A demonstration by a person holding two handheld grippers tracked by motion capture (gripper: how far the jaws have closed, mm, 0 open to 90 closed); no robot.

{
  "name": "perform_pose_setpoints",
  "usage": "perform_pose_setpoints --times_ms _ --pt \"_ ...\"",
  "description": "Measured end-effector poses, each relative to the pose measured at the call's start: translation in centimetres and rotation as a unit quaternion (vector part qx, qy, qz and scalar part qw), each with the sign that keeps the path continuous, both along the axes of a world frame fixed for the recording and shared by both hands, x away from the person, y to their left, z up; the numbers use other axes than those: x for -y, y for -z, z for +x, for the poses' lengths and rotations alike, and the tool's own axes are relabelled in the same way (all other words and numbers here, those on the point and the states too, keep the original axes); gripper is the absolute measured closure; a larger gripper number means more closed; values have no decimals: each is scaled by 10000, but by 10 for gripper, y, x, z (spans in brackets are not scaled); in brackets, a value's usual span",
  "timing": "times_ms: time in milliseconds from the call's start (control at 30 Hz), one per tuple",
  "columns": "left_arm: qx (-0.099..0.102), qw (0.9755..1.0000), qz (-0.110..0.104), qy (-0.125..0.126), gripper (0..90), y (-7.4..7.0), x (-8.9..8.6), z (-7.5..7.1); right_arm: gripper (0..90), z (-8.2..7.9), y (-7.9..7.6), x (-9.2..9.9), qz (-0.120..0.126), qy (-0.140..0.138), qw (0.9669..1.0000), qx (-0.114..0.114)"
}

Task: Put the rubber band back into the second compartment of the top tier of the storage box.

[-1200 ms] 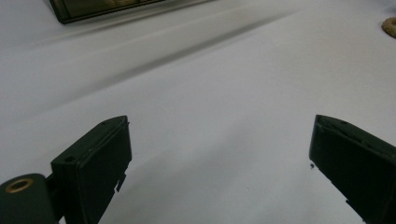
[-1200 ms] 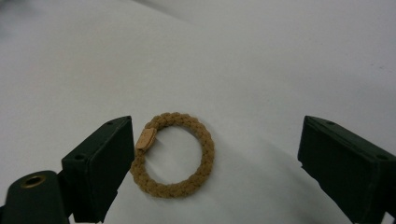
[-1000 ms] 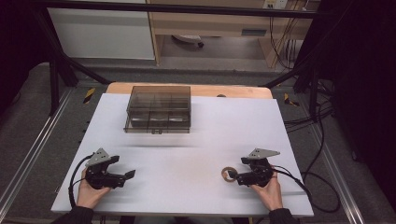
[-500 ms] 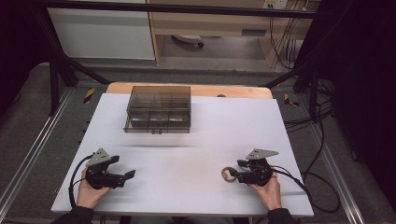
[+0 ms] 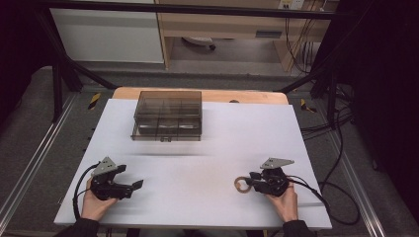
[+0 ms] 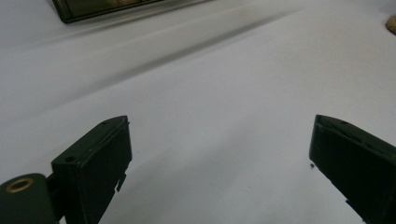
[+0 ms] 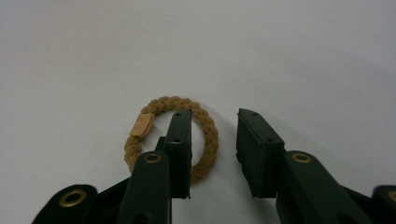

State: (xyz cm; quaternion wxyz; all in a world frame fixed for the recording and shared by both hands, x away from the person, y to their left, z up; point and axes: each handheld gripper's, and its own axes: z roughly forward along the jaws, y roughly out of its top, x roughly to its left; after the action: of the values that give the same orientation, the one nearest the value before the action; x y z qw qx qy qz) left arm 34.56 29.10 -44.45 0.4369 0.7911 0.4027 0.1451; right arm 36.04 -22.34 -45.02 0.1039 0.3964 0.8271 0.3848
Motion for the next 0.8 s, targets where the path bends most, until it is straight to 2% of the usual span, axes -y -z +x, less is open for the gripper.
perform_pose_setpoints --times_ms 133,800 --pt "2 10000 -5 0 51 0 0 0 727 0 0 0 -32 -7 10000 -42" --pt "-3 10000 4 -9 51 0 0 0 833 0 1 -1 -56 37 9998 -206"
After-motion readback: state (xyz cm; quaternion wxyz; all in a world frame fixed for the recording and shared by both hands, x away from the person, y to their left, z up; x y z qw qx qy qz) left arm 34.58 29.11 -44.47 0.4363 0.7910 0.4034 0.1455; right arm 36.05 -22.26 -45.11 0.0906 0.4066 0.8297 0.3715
